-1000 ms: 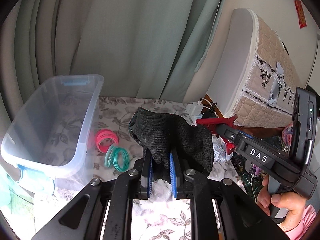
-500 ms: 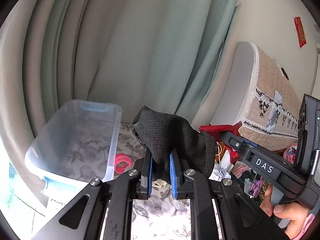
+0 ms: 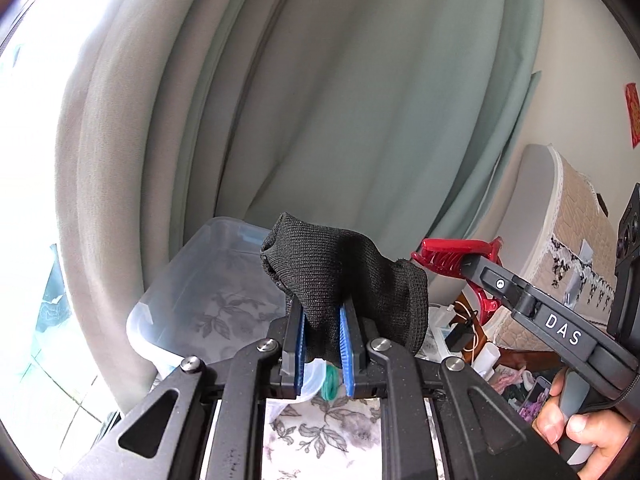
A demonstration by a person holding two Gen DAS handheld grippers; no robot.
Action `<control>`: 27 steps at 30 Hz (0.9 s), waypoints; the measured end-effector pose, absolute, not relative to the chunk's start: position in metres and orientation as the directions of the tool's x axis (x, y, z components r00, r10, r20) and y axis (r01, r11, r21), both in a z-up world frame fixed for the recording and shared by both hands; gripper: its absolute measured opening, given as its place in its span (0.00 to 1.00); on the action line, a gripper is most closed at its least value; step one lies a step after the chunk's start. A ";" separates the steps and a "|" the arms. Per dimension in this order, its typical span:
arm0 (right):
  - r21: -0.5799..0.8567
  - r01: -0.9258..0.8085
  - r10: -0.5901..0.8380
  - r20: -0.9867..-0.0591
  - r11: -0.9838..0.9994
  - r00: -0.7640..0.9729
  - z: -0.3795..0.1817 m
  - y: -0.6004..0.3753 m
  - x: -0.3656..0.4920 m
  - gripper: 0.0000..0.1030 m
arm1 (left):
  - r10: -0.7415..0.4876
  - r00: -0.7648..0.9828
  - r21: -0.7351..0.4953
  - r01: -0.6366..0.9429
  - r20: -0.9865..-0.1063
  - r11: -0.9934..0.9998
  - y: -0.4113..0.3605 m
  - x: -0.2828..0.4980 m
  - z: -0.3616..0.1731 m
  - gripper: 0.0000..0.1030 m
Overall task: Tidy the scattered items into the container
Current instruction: 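Carry the black cloth and red claw clip over the clear box with both tools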
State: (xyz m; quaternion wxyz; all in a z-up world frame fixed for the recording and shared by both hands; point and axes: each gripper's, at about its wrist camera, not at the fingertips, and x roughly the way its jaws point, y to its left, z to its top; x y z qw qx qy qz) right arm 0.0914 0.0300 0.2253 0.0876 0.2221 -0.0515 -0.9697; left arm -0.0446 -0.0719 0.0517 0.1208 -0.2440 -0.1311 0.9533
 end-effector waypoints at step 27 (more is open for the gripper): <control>0.099 0.260 -0.270 -0.559 -0.961 -0.784 0.159 -0.039 0.012 0.36 | 0.146 -0.821 -0.340 0.062 -0.551 -0.938 -0.135 -0.104 -0.027 0.15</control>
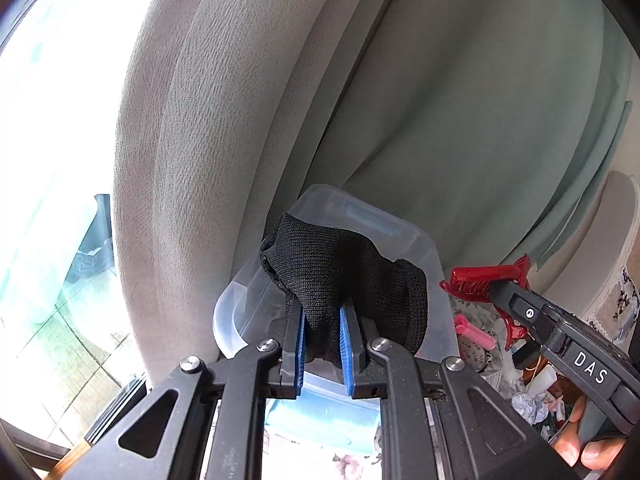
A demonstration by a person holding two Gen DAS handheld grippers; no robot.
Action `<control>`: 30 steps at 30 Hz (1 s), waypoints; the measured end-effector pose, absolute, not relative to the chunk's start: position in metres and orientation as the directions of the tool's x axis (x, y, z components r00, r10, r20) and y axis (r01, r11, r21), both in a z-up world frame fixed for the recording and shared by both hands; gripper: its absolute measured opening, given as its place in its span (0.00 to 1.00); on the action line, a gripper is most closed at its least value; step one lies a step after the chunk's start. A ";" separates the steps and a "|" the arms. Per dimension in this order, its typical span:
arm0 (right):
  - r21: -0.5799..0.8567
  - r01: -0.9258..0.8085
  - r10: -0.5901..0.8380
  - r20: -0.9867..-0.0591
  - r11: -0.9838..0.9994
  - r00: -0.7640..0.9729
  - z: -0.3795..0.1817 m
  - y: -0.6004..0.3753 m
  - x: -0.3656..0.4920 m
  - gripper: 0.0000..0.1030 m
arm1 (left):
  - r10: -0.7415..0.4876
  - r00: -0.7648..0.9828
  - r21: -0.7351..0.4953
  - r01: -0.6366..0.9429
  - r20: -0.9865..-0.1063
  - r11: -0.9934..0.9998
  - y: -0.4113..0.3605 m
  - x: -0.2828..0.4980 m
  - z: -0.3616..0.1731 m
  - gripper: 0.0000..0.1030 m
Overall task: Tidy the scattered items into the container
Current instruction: 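Carry the black cloth and red claw clip over the clear box with both tools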
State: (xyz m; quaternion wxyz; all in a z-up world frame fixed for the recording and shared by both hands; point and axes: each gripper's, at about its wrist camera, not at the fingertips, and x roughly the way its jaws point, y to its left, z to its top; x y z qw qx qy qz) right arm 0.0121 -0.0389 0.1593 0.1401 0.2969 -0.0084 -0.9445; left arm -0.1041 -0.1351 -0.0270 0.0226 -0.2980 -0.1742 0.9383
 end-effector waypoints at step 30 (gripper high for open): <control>0.110 0.296 -0.292 -0.657 -0.949 -0.695 0.102 -0.056 -0.025 0.36 | 0.143 -0.772 -0.315 0.078 -0.619 -0.946 -0.103 -0.123 -0.082 0.16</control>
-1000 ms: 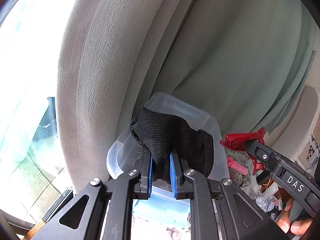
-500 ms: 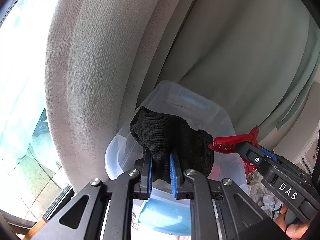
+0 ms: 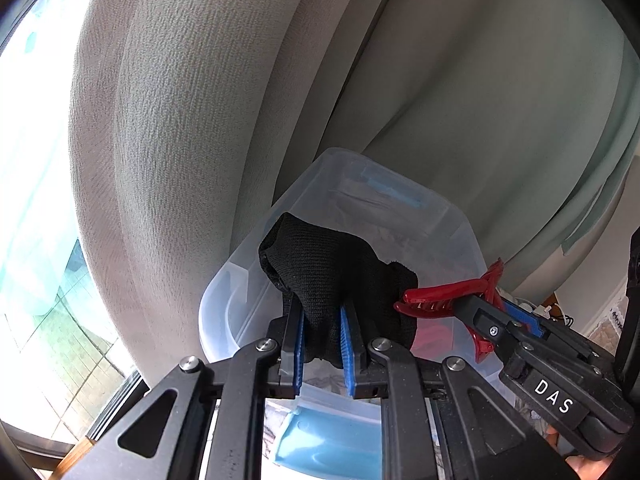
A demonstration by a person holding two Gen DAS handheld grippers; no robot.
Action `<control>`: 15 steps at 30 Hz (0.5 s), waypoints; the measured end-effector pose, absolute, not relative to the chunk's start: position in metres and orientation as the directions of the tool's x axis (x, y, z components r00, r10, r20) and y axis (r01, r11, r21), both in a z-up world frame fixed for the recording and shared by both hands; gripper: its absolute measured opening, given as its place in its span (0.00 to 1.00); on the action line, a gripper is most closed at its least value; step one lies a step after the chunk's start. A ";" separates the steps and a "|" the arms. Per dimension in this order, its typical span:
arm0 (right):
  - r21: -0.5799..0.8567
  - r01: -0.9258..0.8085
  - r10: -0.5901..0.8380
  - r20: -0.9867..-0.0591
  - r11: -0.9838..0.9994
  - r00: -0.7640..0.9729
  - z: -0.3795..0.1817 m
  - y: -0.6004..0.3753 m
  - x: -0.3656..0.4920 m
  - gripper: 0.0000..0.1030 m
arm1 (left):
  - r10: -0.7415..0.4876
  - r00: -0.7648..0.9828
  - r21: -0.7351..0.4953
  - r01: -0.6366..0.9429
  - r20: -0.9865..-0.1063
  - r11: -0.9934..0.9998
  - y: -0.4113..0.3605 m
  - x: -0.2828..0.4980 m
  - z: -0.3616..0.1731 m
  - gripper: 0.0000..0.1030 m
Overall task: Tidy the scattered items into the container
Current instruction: 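Open both tools to drop the red clip and black cloth into the box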
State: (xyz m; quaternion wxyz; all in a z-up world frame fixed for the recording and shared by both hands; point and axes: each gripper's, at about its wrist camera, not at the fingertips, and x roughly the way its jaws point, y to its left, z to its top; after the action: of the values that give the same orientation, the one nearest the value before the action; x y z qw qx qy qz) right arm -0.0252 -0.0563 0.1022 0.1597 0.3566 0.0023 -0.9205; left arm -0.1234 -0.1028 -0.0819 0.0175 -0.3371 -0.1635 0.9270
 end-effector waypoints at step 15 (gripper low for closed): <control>0.113 0.273 -0.275 -0.678 -0.955 -0.682 0.072 -0.031 -0.056 0.37 | 0.155 -0.761 -0.311 0.064 -0.630 -0.948 -0.074 -0.109 -0.089 0.19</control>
State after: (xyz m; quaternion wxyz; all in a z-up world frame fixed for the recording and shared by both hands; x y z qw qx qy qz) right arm -0.0564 -0.0312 0.0722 0.1495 0.3697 -0.0011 -0.9170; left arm -0.1094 -0.0739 -0.0887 0.0247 -0.3447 -0.1590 0.9248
